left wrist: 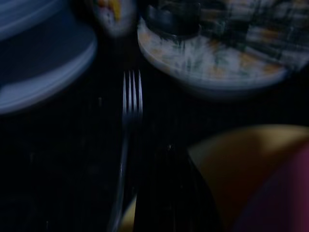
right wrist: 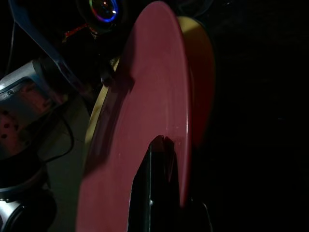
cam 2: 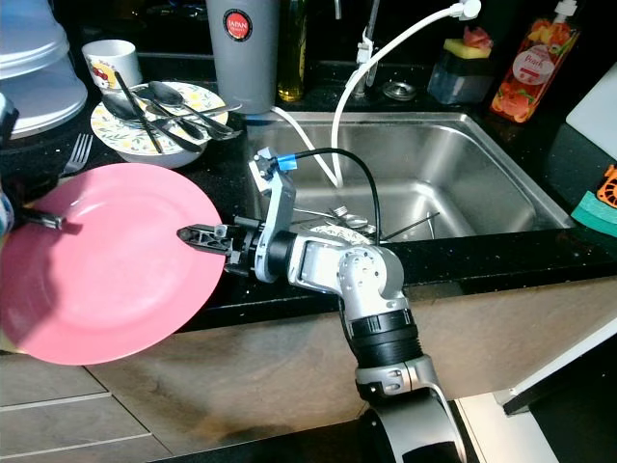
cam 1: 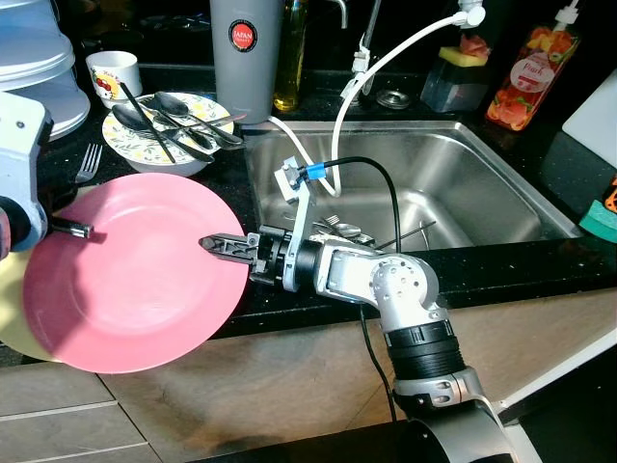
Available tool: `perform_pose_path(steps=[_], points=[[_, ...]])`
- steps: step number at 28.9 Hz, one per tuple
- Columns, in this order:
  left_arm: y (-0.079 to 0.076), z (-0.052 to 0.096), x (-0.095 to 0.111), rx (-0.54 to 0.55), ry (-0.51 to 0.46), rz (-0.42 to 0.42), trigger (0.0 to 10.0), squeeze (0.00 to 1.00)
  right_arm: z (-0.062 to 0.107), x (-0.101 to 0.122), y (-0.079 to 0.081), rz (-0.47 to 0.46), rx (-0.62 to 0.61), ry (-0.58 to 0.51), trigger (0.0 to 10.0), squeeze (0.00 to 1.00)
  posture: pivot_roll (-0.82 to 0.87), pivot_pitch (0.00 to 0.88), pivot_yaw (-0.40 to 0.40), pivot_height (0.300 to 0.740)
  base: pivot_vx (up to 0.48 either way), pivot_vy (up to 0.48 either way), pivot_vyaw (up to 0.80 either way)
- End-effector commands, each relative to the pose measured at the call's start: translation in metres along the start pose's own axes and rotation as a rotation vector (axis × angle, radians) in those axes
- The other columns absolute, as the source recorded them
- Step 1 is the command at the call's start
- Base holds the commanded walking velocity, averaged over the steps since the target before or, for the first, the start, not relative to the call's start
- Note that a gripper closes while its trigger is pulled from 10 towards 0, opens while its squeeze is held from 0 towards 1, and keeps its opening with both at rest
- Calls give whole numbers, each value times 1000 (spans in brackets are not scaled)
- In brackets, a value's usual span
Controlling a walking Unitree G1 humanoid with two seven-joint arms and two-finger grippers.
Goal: Kitchen organization
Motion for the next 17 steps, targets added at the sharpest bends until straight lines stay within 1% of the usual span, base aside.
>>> perform_pose_path(steps=[1, 4, 5, 7, 10, 12, 13, 17], points=[[3, -3, 14, 15, -96, 53, 10000, 0, 0, -3, 3, -8, 24, 27, 0, 0, 29, 173, -61, 740, 0, 0, 0], [17, 2, 41, 79, -236, 58, 10000, 0, 2, 1, 5, -8, 31, 17, 0, 0, 29, 173, -61, 740, 0, 0, 0], [26, 6, 54, 120, -308, 68, 10000, 0, 3, 4, 5, -5, 30, 5, 0, 0, 29, 173, -61, 740, 0, 0, 0], [39, 12, 69, 189, -388, 79, 10000, 0, 4, 9, 5, -2, 29, -16, 0, 0, 29, 173, -61, 740, 0, 0, 0], [55, 17, 75, 291, -421, 69, 10000, 0, 5, 19, 6, -3, 28, -61, 0, 0, 29, 173, -61, 740, 0, 0, 0], [58, 17, 75, 305, -426, 71, 10000, 0, 5, 21, 6, -3, 28, -72, 0, 0, 29, 173, -61, 740, 0, 0, 0], [60, 17, 75, 318, -436, 72, 10000, 0, 6, 26, 8, -8, 34, -94, 0, 0, 29, 173, -61, 740, 0, 0, 0], [61, 17, 77, 330, -453, 68, 10000, 0, 8, 35, 10, -14, 41, -128, 0, 0, 26, 172, -59, 740, 0, 0, 0]])
Point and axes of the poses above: a point about 5 cm out from each wrist's last joint towards the gripper, its own z axis pointing back from the gripper into the wrist, its own x axis along the axis of the wrist's last joint, y = z × x, the point moved 6 cm from there along -z, pointing out of the wrist towards the gripper, and after that the axes turned 12 degrees about -z, right-handed, at the moved point
